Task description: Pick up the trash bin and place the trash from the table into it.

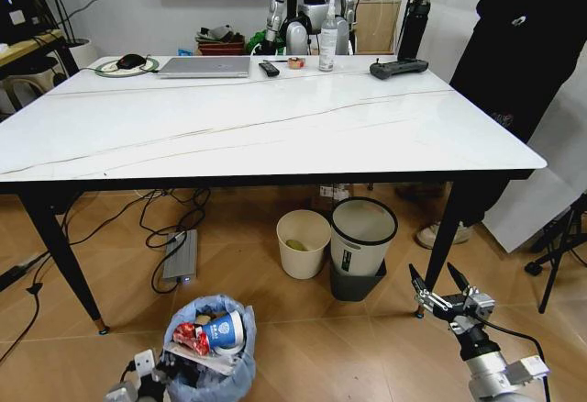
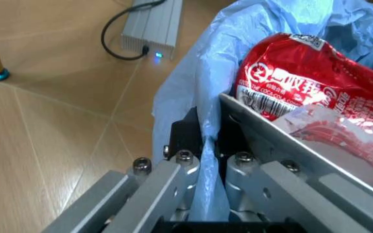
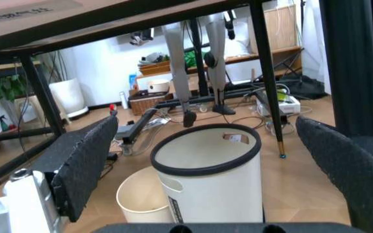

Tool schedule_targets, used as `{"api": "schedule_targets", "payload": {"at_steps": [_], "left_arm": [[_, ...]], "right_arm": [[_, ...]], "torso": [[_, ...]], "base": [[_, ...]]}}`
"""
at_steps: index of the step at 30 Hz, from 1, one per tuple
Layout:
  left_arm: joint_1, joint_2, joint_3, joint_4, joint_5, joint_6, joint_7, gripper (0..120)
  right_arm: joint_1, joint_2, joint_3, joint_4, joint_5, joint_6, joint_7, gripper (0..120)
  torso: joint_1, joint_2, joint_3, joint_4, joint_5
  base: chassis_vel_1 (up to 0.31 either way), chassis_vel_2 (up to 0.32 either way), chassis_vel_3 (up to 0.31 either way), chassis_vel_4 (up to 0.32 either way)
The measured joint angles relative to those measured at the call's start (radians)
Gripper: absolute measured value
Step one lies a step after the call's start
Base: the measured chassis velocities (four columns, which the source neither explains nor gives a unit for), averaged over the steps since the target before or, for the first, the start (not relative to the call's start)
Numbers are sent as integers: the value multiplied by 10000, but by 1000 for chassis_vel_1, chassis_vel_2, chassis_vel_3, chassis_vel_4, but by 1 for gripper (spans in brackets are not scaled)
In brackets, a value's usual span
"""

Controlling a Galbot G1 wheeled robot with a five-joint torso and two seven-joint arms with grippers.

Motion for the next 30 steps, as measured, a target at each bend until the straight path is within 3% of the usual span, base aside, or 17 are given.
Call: {"api": "schedule_targets", "payload": {"at_steps": [14, 30], "left_arm": [[-1550, 10, 105, 1824, -284, 141, -168, 0], [-2029, -58, 79, 2724, -253, -36, -104, 0]], "right_arm": [[0, 0, 0, 0, 0, 0, 0, 100], [0, 0, 0, 0, 0, 0, 0, 100]], "torso": [[13, 38, 23, 0, 0], [18, 50, 31, 0, 0]], "base": [[0, 0, 0, 0], [0, 0, 0, 0]]}}
